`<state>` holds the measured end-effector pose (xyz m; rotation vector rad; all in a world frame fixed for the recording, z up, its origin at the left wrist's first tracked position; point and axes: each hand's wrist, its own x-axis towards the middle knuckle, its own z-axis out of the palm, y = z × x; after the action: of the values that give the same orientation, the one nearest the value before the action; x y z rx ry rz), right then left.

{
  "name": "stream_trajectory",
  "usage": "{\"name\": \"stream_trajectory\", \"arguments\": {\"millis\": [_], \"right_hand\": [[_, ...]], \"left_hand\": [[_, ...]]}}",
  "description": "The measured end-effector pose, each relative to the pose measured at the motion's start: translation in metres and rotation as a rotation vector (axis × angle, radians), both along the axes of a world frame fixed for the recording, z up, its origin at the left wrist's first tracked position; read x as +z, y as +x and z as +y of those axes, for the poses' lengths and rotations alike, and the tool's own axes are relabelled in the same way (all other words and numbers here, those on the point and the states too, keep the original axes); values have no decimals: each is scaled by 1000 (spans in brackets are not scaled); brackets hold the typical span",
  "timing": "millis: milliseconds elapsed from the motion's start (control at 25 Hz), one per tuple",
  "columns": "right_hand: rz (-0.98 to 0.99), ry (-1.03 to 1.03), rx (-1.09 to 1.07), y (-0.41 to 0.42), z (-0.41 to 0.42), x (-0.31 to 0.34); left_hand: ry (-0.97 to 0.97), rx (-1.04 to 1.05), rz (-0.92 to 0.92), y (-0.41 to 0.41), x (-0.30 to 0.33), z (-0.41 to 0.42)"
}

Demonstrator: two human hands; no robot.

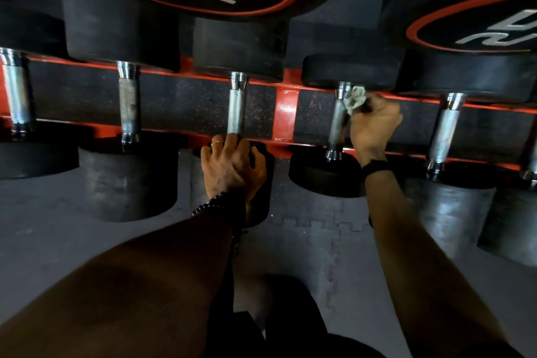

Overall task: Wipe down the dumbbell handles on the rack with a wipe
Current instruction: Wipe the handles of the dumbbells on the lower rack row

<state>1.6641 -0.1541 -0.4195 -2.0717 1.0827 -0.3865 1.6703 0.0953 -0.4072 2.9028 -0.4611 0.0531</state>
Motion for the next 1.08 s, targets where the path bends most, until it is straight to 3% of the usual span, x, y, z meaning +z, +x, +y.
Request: {"name": "stream_trajectory", "arguments": {"millis": [120, 200, 360, 480, 600, 720, 760, 880, 960, 1080], "right_hand": [[307, -135, 151, -33, 9, -15], [425, 7, 218, -55, 9, -19], [132, 218, -66, 5, -11, -8], [300, 198, 65, -10, -1, -6], [483, 382, 239, -31, -3, -5], [162, 580, -104, 18, -17, 4], [125, 559, -111, 24, -14, 2], [463, 361, 36, -15, 7, -4], [566, 461, 110, -31, 8, 5], [219, 707, 51, 7, -3, 21]], "left_hand": [[-8, -8, -3, 0, -1, 1], [-2, -11, 8, 0, 0, 2], [13, 2, 25, 0, 1, 0], [8, -2, 25, -1, 1, 0], [16, -7, 21, 1, 0, 3], [13, -11, -3, -1, 0, 1], [10, -8, -10, -1, 0, 0], [-10, -21, -3, 0, 0, 1], [-2, -21, 7, 0, 0, 4], [4, -22, 6, 0, -1, 2]]}}
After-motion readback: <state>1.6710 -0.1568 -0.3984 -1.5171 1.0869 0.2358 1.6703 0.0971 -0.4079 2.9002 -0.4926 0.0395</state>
